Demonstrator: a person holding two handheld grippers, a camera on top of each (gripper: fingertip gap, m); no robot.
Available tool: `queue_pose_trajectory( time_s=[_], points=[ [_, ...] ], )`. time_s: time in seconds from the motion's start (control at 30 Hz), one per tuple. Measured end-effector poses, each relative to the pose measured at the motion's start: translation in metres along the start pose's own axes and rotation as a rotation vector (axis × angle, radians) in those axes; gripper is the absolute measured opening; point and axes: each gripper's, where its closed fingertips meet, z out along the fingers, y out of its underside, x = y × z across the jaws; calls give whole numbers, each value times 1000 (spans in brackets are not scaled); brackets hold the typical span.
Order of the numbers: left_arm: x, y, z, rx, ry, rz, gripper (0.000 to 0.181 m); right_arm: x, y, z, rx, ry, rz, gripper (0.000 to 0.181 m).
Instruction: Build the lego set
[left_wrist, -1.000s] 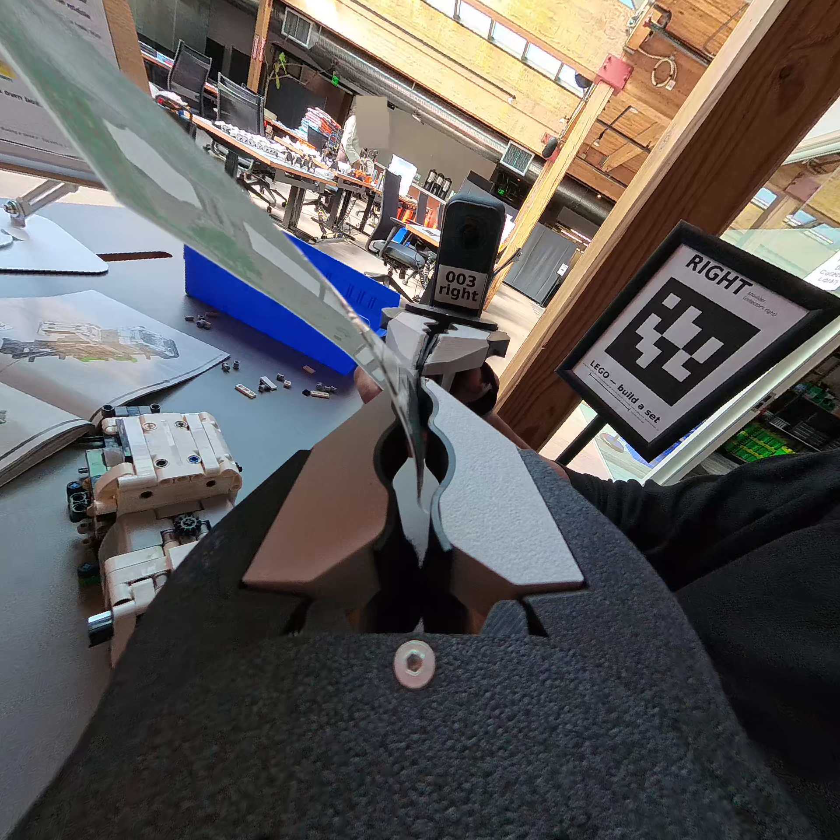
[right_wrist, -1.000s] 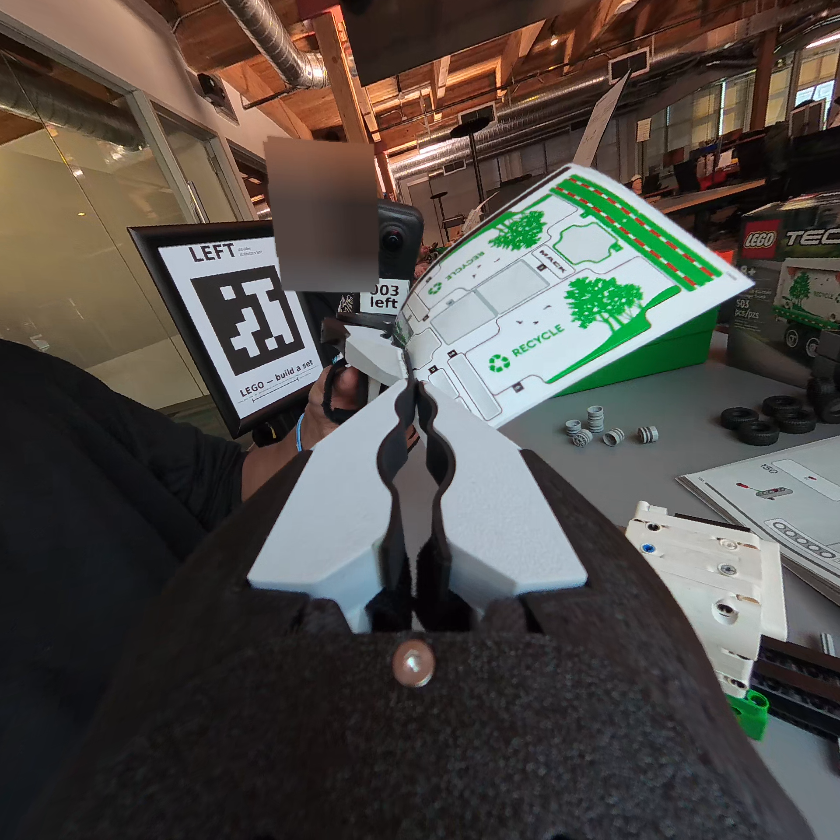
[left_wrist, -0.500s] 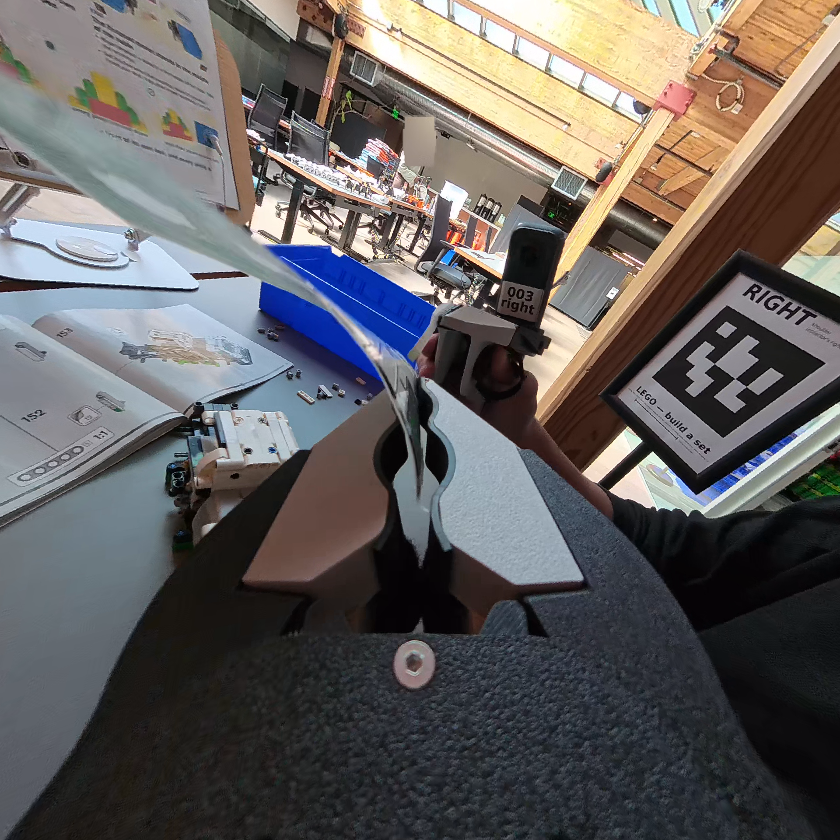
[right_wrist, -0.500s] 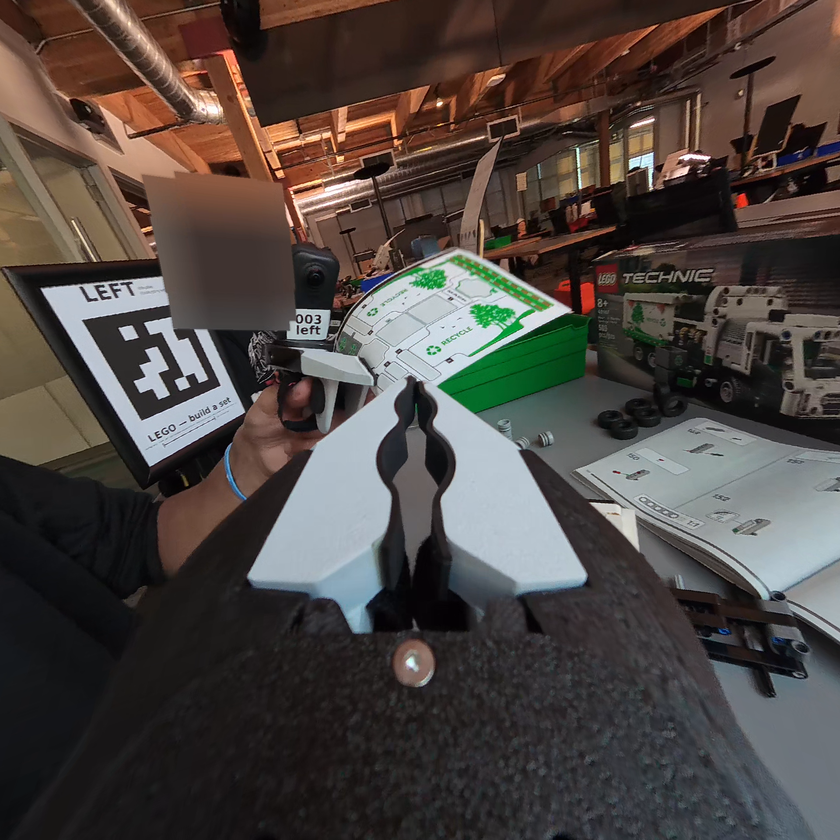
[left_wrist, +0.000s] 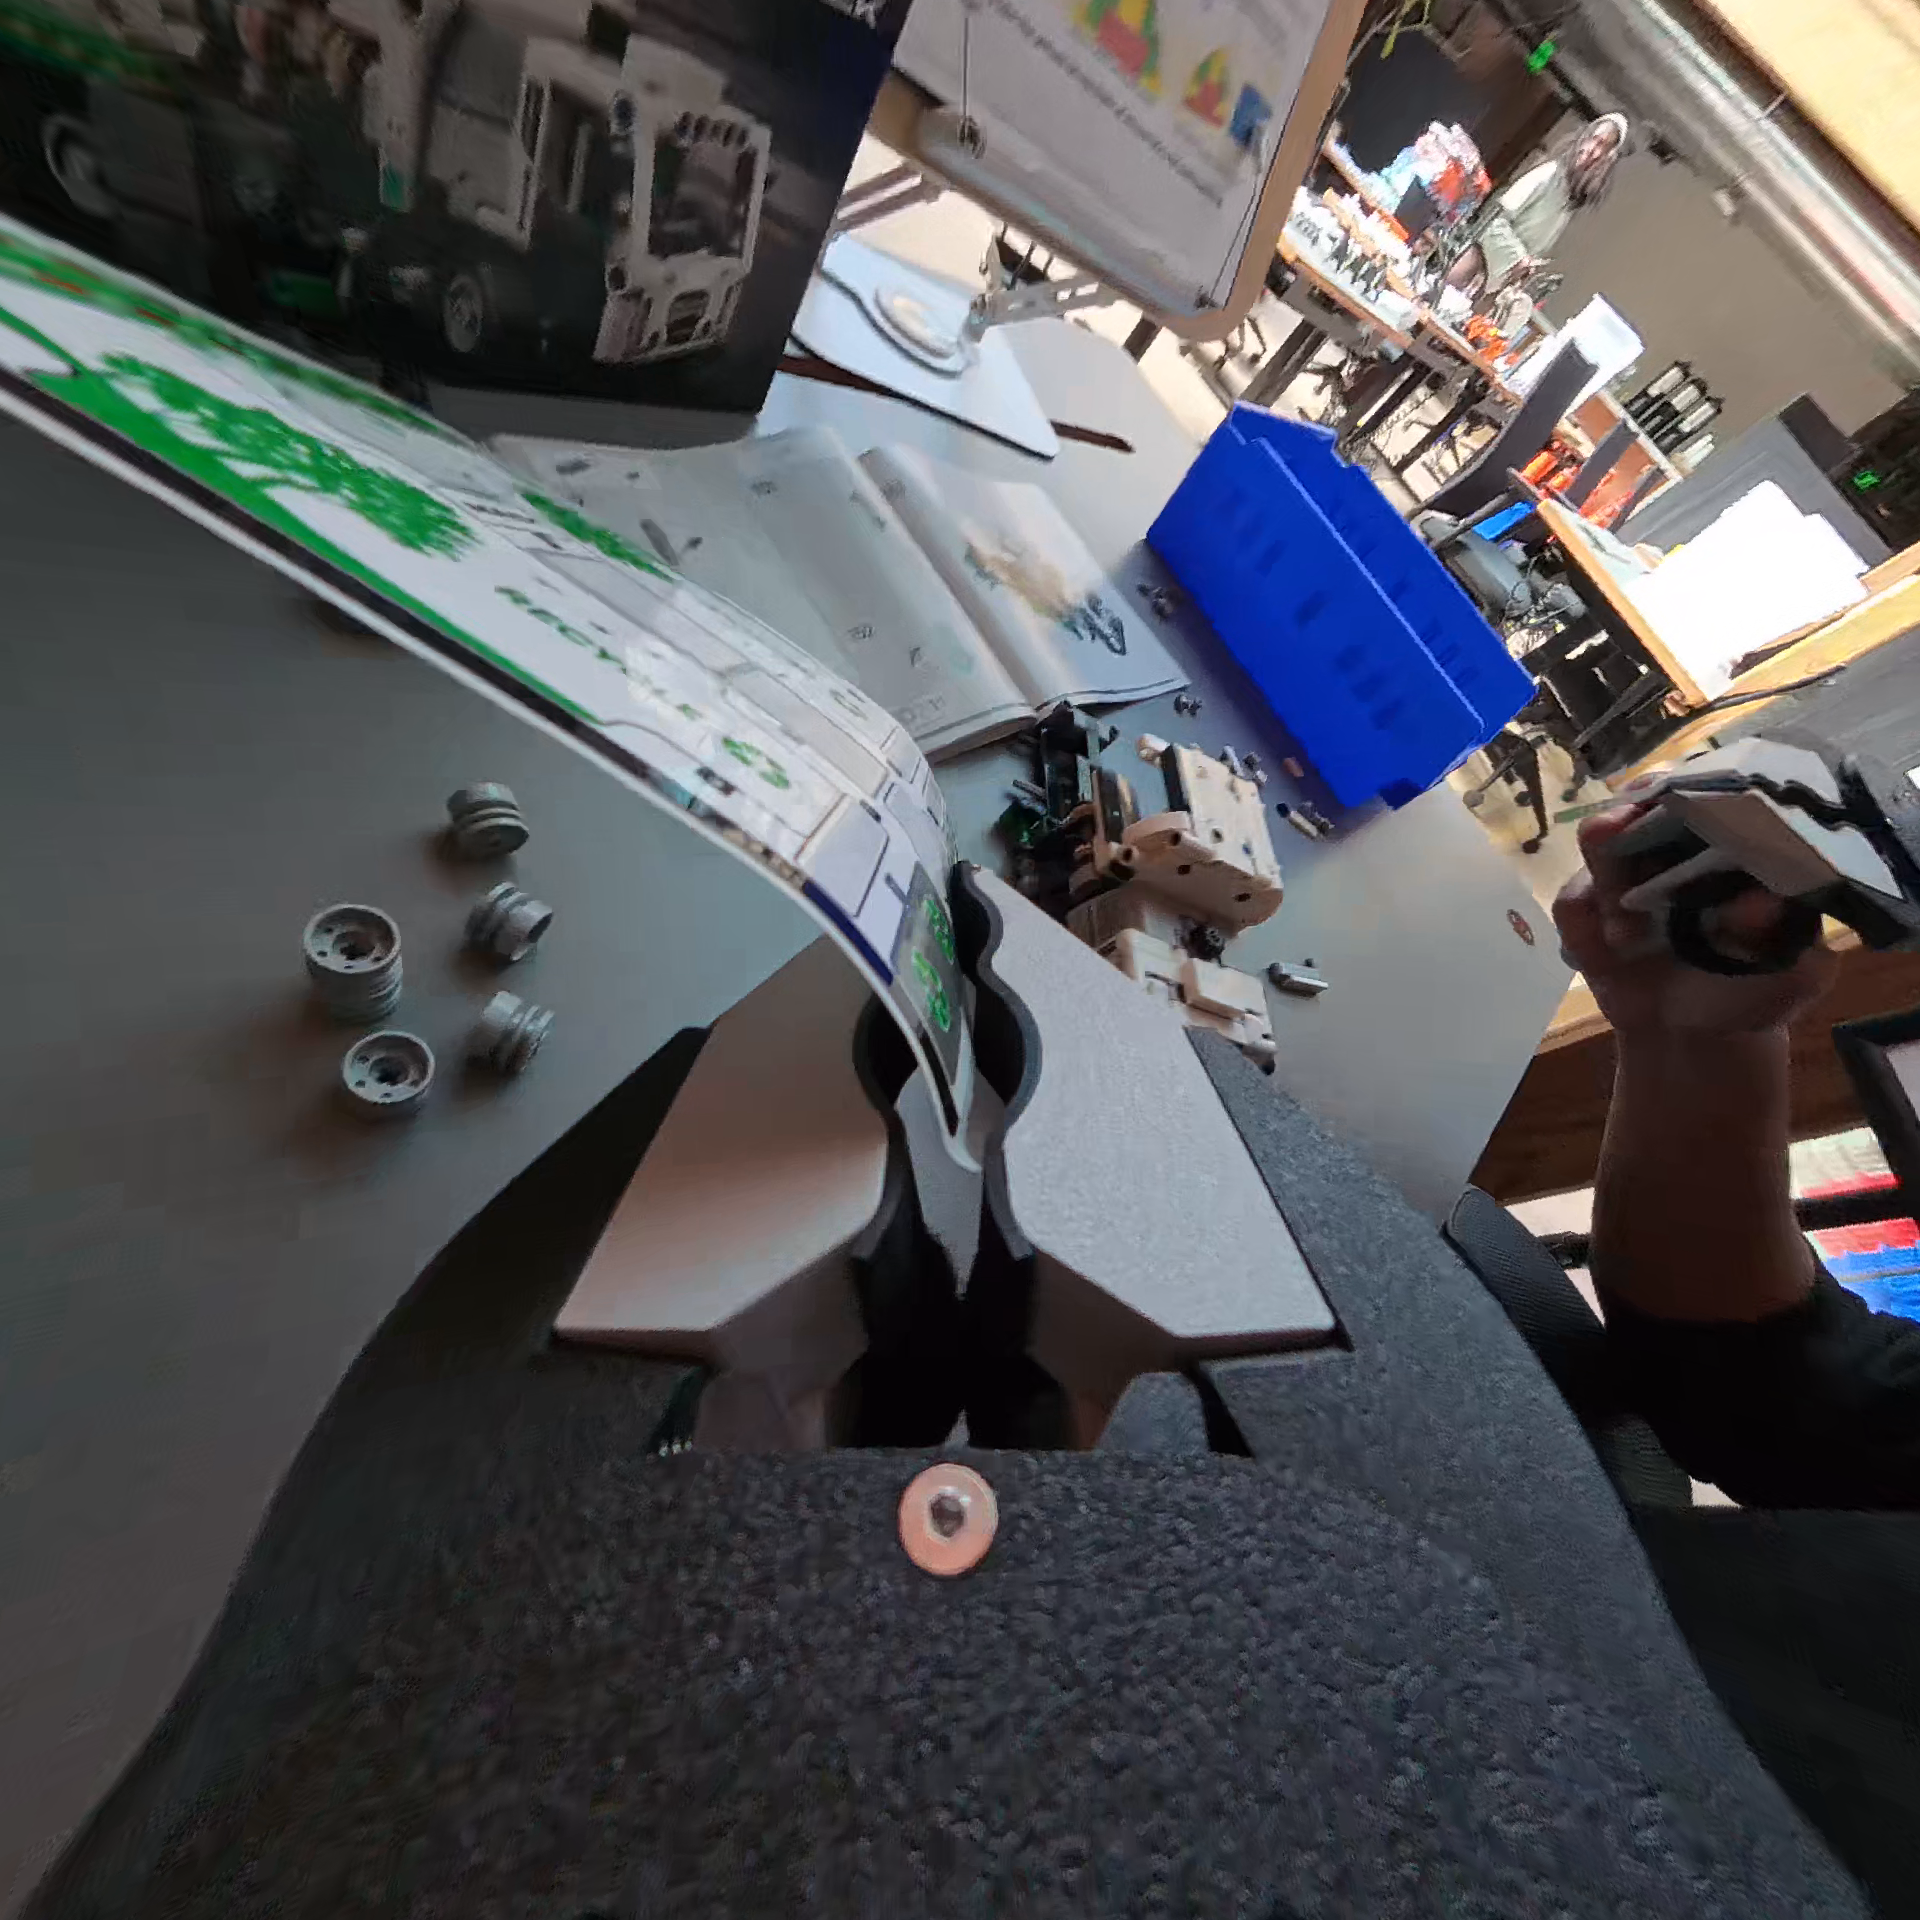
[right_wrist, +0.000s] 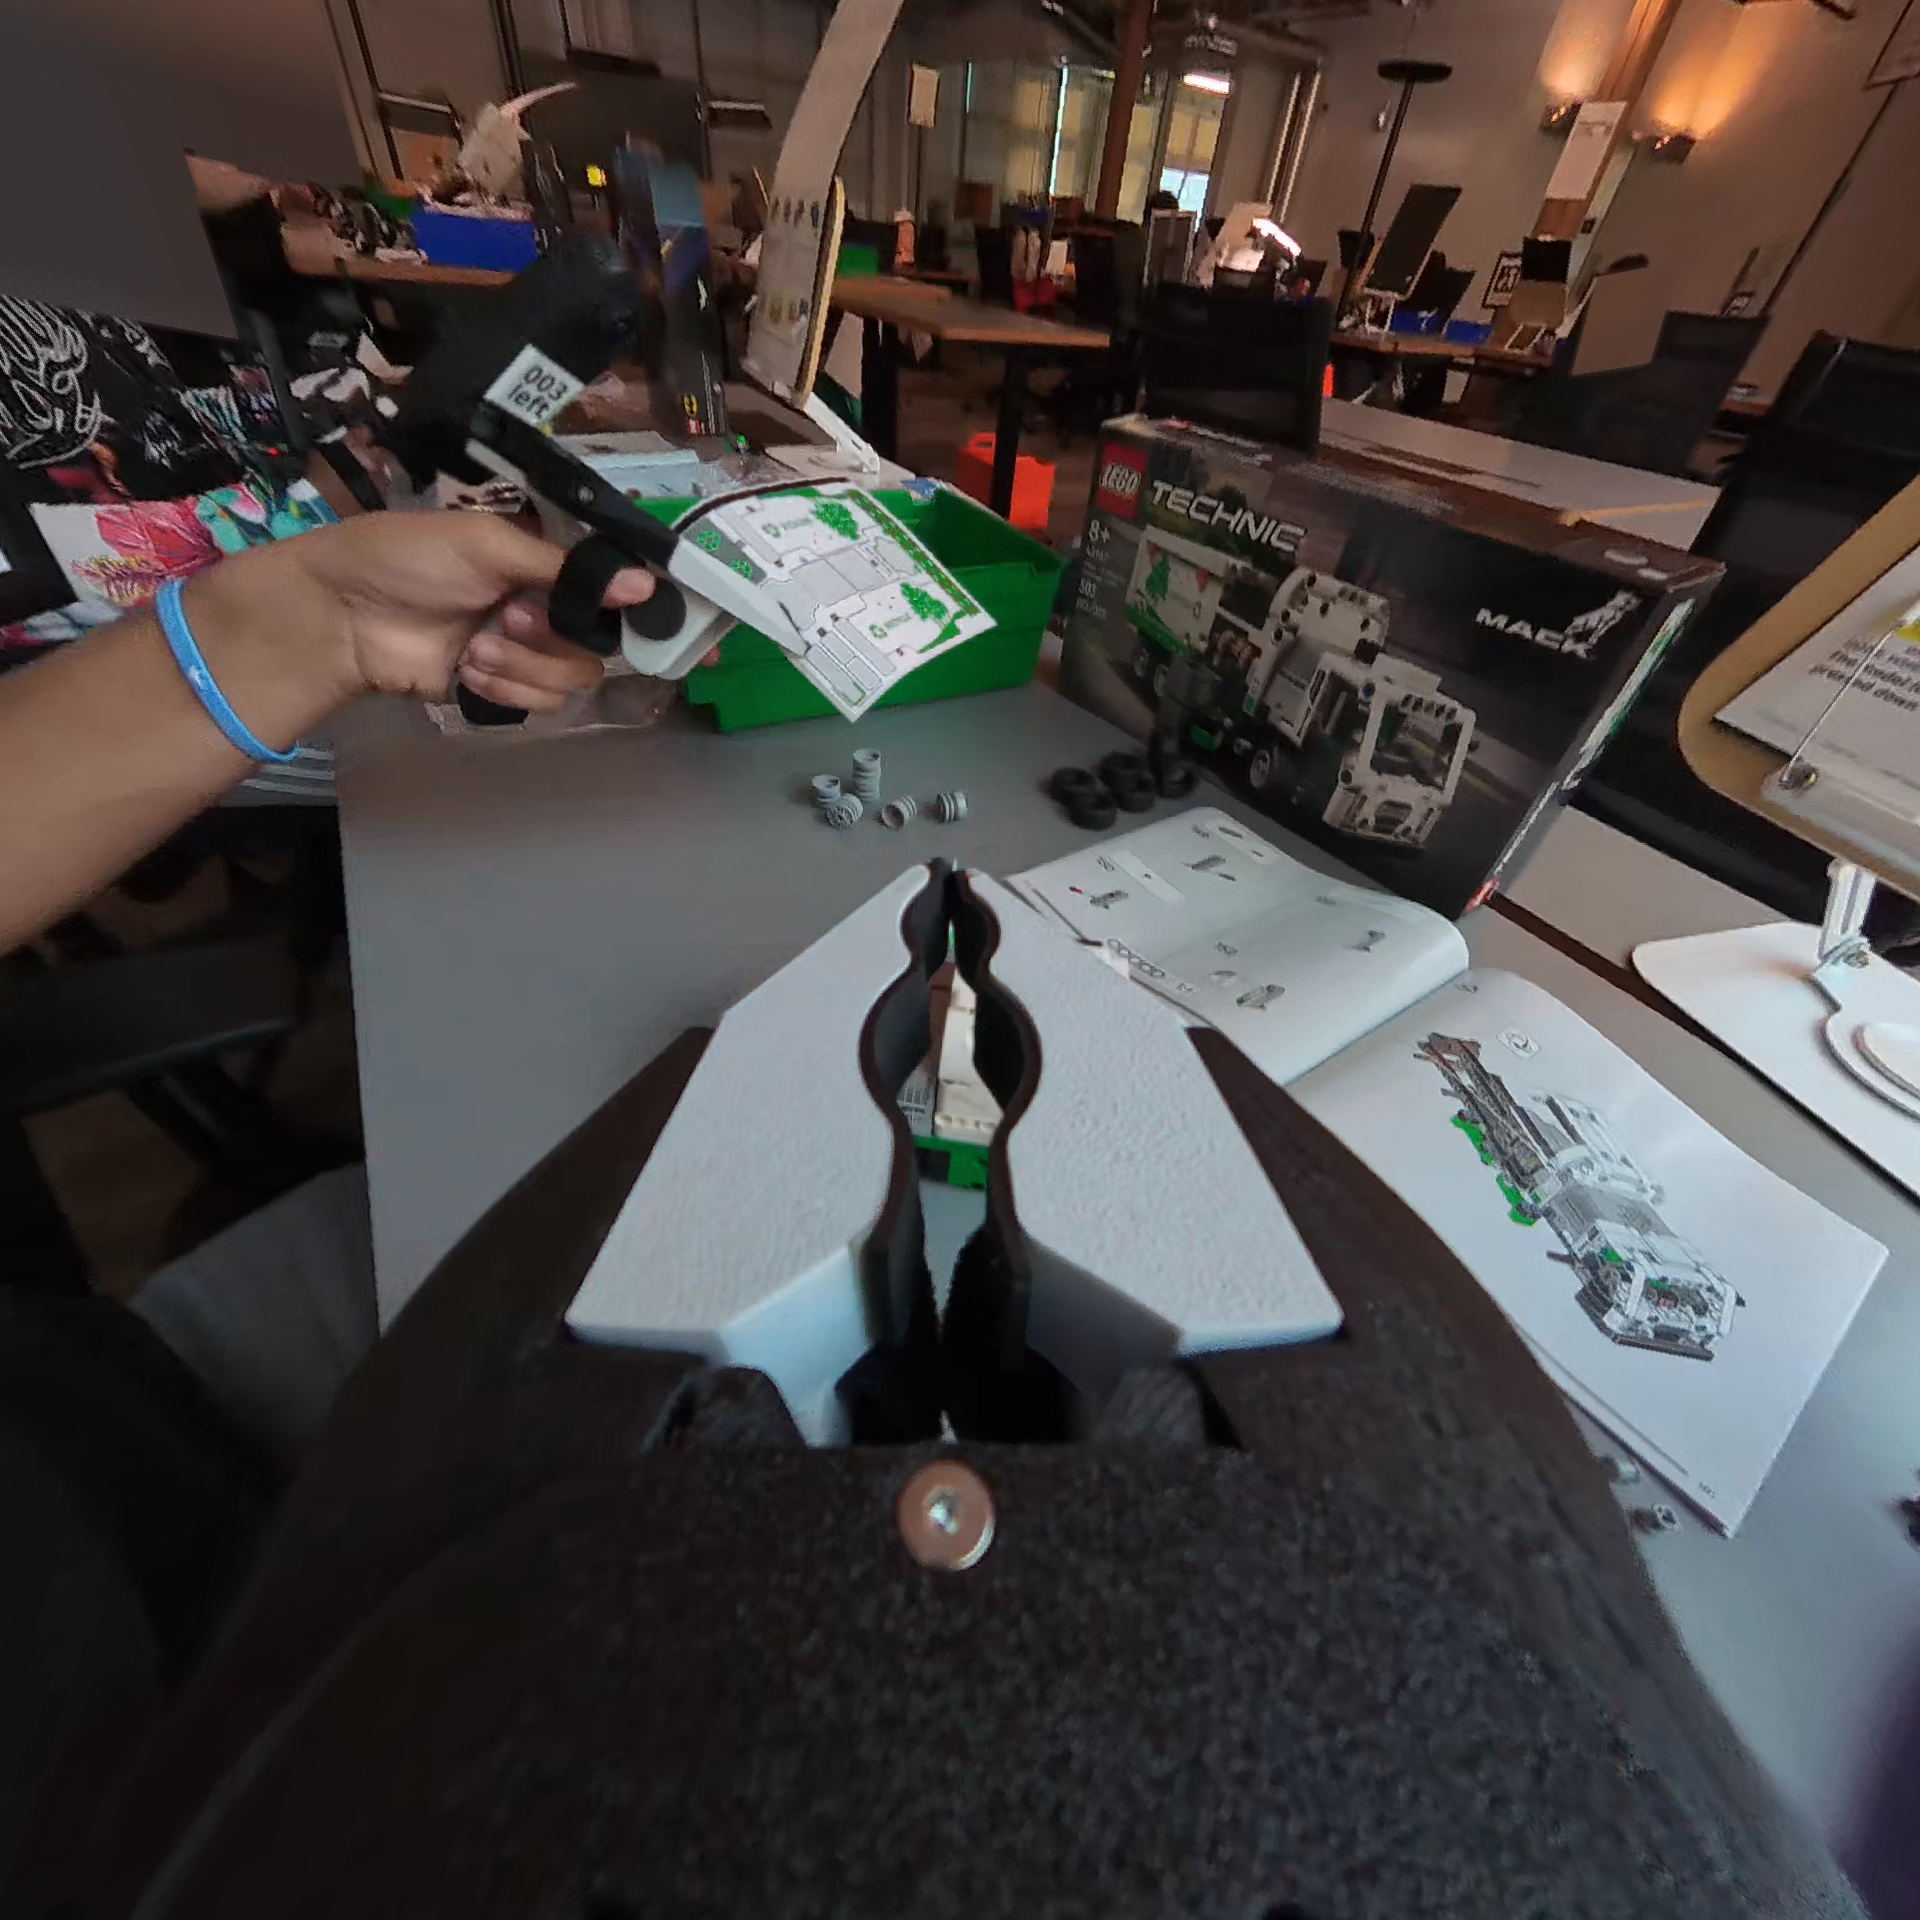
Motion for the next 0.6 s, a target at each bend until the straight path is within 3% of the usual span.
queue_pose_trajectory(
  time_s=[0.17,0.3,0.4,0.6],
  points=[
    [-37,5,32,-142,-55,-38,0,10,31,2,-74,-1,4,0],
    [-57,-25,40,-219,-138,66,0,25,35,0,-77,9,7,0],
    [-56,-43,44,-258,-101,101,0,30,32,0,-49,-11,24,0],
    [-96,-23,63,-268,-15,-322,0,41,45,4,-47,-40,96,0]
  ],
)
